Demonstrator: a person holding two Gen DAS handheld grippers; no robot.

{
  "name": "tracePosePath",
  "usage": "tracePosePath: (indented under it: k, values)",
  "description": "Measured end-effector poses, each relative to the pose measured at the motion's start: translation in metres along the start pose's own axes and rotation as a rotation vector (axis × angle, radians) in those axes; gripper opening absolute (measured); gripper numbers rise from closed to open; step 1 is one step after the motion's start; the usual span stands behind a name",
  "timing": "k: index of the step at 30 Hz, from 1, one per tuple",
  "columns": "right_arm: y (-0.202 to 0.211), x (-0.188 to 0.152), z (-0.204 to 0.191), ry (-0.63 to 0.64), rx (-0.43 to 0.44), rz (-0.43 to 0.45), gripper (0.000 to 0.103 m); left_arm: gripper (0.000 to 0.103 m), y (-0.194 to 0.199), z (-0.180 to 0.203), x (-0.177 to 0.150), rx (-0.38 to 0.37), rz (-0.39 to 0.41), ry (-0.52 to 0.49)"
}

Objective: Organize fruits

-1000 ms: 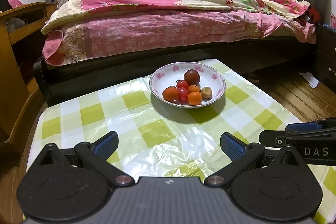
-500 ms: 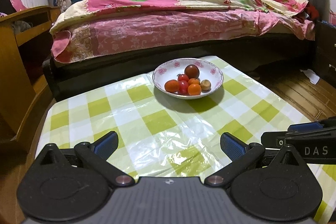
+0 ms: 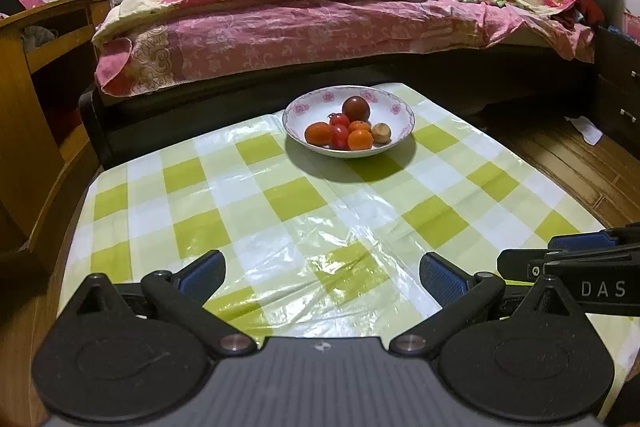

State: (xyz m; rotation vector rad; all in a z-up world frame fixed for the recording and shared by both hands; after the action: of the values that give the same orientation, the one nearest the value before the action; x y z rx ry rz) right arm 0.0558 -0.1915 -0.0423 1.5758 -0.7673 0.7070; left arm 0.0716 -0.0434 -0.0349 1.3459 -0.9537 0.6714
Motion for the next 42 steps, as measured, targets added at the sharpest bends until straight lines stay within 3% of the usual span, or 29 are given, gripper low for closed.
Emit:
tracePosePath:
  k: [19,42]
  values:
    - [0.006,-0.020,0.002,-0.004,-0.020,-0.046,0.050,0.103,0.008,0.003,-0.022,0.003,-0.060,0.023]
    - [0.013,-0.027,-0.003,-0.005,-0.006,-0.052,0.052,0.103,0.009,-0.002,-0.030,0.035,-0.078,0.032]
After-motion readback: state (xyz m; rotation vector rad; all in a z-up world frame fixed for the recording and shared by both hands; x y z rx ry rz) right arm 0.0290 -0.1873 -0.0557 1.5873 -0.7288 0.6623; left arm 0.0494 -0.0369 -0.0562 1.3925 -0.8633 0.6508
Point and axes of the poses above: each gripper's, at about its wrist camera, not at the fingertips, and y roughly against the way its jaws point, z to its right, x to its top, the point moved 10 cm from there along -y, roughly the way its jaws point, and after that the axes turned 11 degrees about z, right-handed, at the moved point
